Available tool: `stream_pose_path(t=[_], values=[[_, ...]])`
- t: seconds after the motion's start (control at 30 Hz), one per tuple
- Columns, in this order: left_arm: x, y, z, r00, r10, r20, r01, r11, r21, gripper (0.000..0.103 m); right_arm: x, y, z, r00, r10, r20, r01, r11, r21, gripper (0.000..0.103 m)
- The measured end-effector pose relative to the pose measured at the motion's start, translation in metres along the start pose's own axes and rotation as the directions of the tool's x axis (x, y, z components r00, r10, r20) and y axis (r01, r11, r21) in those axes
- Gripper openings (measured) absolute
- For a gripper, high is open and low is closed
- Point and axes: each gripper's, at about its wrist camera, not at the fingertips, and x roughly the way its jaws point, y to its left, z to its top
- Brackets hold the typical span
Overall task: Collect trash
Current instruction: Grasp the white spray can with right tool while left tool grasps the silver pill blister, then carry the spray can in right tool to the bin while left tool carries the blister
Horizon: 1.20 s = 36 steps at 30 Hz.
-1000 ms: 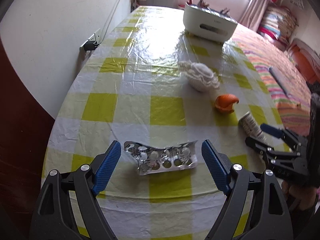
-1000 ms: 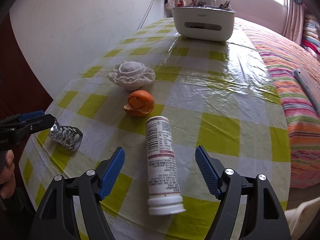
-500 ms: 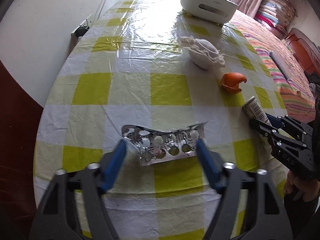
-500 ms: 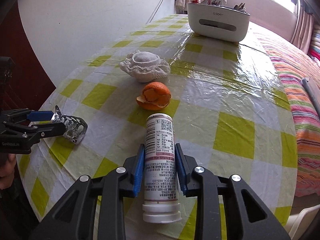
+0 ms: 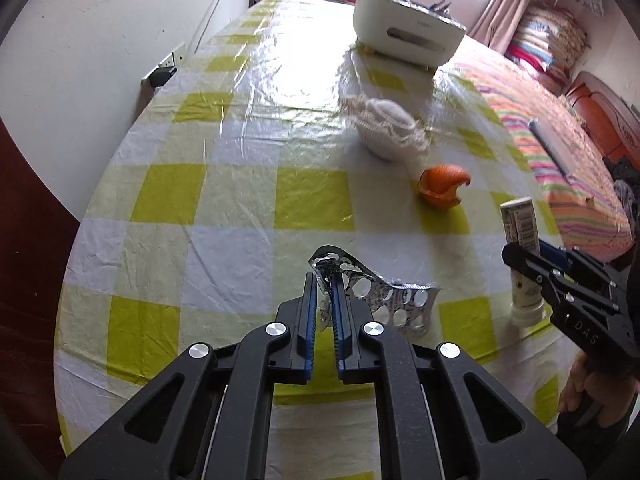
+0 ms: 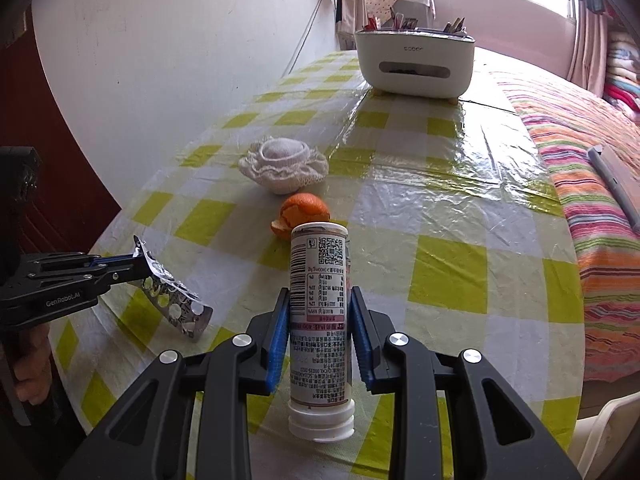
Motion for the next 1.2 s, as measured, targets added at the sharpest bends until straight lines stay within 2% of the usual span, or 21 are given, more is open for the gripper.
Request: stream_pose_path(t=[0.37, 1.2], values=[[-0.005, -0.02, 0.0, 0.999, -0.005, 0.037, 0.005, 1.0, 0.017, 0.007, -0.022, -0.011, 0.0, 0.998, -0.012, 0.056, 0.011, 1.0, 0.029, 0.028], [-0.006, -0.085, -0.01, 0.996, -0.075, 0.056, 0.067, 0.989, 0.13, 0.007, -0.074, -0.047, -0.019, 0.987, -0.086, 0.132, 0.075, 0.994, 0.083, 0.028]])
